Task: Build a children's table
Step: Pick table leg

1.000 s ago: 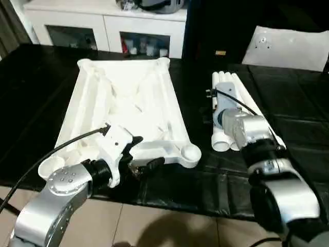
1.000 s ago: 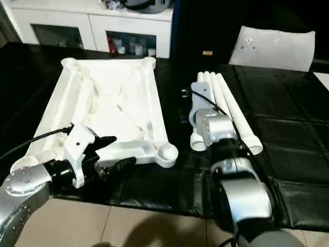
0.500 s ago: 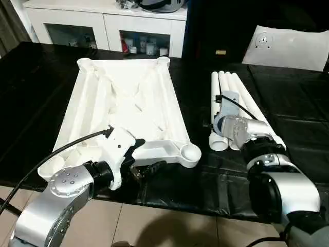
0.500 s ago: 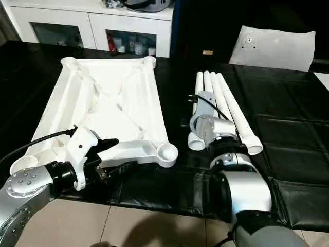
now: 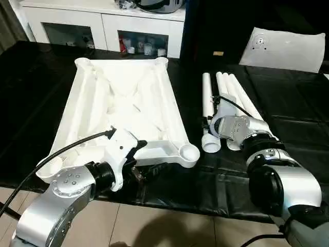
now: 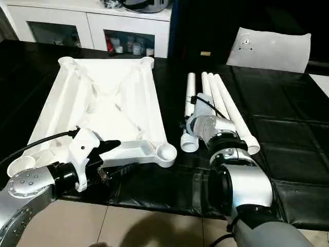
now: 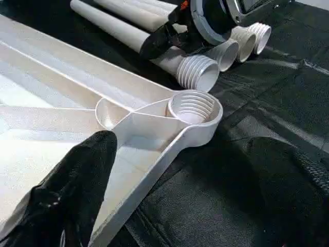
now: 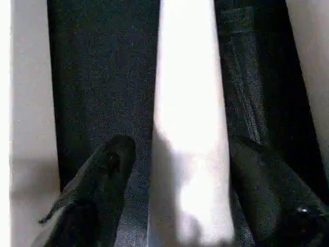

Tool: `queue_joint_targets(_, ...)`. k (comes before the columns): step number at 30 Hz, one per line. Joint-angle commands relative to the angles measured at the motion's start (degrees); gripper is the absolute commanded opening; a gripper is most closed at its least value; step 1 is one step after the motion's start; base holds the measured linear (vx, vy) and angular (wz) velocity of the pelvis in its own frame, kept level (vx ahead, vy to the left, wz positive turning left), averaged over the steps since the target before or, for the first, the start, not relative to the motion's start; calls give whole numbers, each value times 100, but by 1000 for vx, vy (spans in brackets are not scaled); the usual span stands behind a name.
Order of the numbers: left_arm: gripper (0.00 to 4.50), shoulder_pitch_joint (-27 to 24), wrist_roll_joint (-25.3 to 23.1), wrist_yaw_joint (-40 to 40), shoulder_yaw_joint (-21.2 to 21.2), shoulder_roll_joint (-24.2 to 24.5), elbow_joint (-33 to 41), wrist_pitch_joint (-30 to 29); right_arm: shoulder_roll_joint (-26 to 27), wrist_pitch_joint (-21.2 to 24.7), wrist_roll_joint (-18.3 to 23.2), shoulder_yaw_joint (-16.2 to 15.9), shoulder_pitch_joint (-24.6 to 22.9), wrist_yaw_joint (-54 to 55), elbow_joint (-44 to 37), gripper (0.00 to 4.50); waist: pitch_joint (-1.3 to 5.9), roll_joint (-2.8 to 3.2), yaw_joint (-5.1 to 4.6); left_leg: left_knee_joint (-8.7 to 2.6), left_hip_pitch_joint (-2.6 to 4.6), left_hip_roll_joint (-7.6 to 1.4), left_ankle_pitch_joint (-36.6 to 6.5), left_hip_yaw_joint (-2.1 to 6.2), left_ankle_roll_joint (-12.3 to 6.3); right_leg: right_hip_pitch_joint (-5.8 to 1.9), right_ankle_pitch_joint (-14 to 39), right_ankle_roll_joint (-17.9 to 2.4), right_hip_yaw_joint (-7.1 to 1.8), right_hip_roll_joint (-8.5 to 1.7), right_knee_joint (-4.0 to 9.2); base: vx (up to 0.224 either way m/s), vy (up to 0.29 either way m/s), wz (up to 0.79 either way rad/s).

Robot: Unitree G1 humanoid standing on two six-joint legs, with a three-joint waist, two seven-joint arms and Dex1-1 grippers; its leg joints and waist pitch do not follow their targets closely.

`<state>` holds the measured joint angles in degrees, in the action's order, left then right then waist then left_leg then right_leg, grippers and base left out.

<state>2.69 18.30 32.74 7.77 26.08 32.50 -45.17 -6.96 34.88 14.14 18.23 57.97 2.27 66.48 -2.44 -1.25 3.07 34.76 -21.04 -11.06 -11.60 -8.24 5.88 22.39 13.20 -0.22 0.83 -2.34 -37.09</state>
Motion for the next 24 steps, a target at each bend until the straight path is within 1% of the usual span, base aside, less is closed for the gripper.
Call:
queue_joint_targets(1, 450, 73, -3, -43, 86, -2, 8, 19, -45, 67, 115, 110, -9, -65, 171, 276, 313, 29, -5, -366, 12, -72, -570, -96, 209, -264, -7, -1029, -161, -330, 369, 0, 0, 0)
queue_joint_targets(2, 450, 71, -6, -45, 84, 2, -2, 30, -53, 45, 119, 112, -3, -79, 175, 276, 312, 34, -1, -366, 10, -72, -555, -93, 208, -265, -20, -1028, -160, -329, 366, 0, 0, 0)
queue_joint_targets(6, 450, 50, -11, -59, 93, -5, -2, 42, -70, -41, 171, 140, 12, -141, 176, 238, 314, 35, -9, -363, 10, -73, -568, -97, 191, -260, -4, -1043, -158, -330, 369, 0, 0, 0)
queue_joint_targets(7, 450, 50, -11, -59, 93, -5, -2, 42, -70, -41, 171, 140, 12, -141, 176, 238, 313, 35, -9, -365, 8, -75, -560, -95, 189, -262, -9, -1049, -157, -331, 367, 0, 0, 0)
queue_joint_targets(10, 450, 27, -19, -73, 143, -25, 7, 61, -78, -63, 164, 177, 33, -154, 215, 203, 307, 34, -10, -367, 12, -76, -598, -97, 192, -256, 70, -1057, -158, -332, 376, 0, 0, 0)
queue_joint_targets(11, 450, 26, -16, -79, 159, -34, 6, 67, -79, -64, 160, 188, 38, -164, 221, 203, 309, 34, -11, -369, 12, -80, -593, -96, 193, -257, 71, -1058, -158, -334, 373, 0, 0, 0)
queue_joint_targets(13, 450, 25, -10, -84, 175, -41, 0, 77, -84, -66, 165, 204, 49, -164, 225, 189, 307, 33, -10, -368, 16, -79, -599, -97, 195, -250, 72, -1056, -156, -329, 375, 0, 0, 0)
queue_joint_targets(16, 450, 20, -21, -96, 214, -49, -14, 102, -96, -91, 187, 206, 66, -162, 239, 184, 309, 26, -14, -368, 12, -79, -588, -99, 190, -254, 74, -1051, -158, -333, 376, 0, 0, 0)
queue_joint_targets(17, 450, 19, -19, -94, 221, -53, -15, 109, -99, -108, 185, 207, 68, -164, 240, 183, 308, 2, -19, -368, 10, -79, -585, -104, 184, -255, 77, -1049, -158, -331, 378, 0, 0, 0)
queue_joint_targets(18, 450, 18, -19, -93, 226, -56, -18, 117, -100, -134, 172, 206, 70, -179, 242, 182, 307, 13, -14, -369, 9, -78, -573, -101, 183, -255, 91, -1045, -157, -333, 374, 0, 0, 0)
queue_joint_targets(21, 450, 18, -57, -102, 249, -53, -28, 169, -93, -241, 165, 220, 64, -193, 222, 182, 305, 11, -16, -368, 9, -80, -579, -103, 176, -253, 109, -1037, -160, -335, 379, 0, 0, 0)
queue_joint_targets(22, 450, -2, -153, -169, 275, -65, -61, 291, -93, -335, 194, 258, 67, -201, 168, 182, 300, -20, -16, -373, 3, -82, -590, -103, 166, -256, 155, -1026, -158, -336, 379, 0, 0, 0)
queue_joint_targets(23, 450, -12, -172, -185, 276, -63, -62, 319, -90, -357, 206, 273, 67, -199, 152, 182, 306, -8, -14, -370, 9, -85, -583, -103, 168, -256, 157, -1017, -159, -339, 381, 0, 0, 0)
queue_joint_targets(24, 450, -21, -186, -190, 281, -58, -67, 339, -95, -348, 198, 260, 70, -210, 127, 182, 315, 2, -14, -361, 8, -83, -518, -107, 165, -256, 47, -1023, -162, -339, 373, 0, 0, 0)
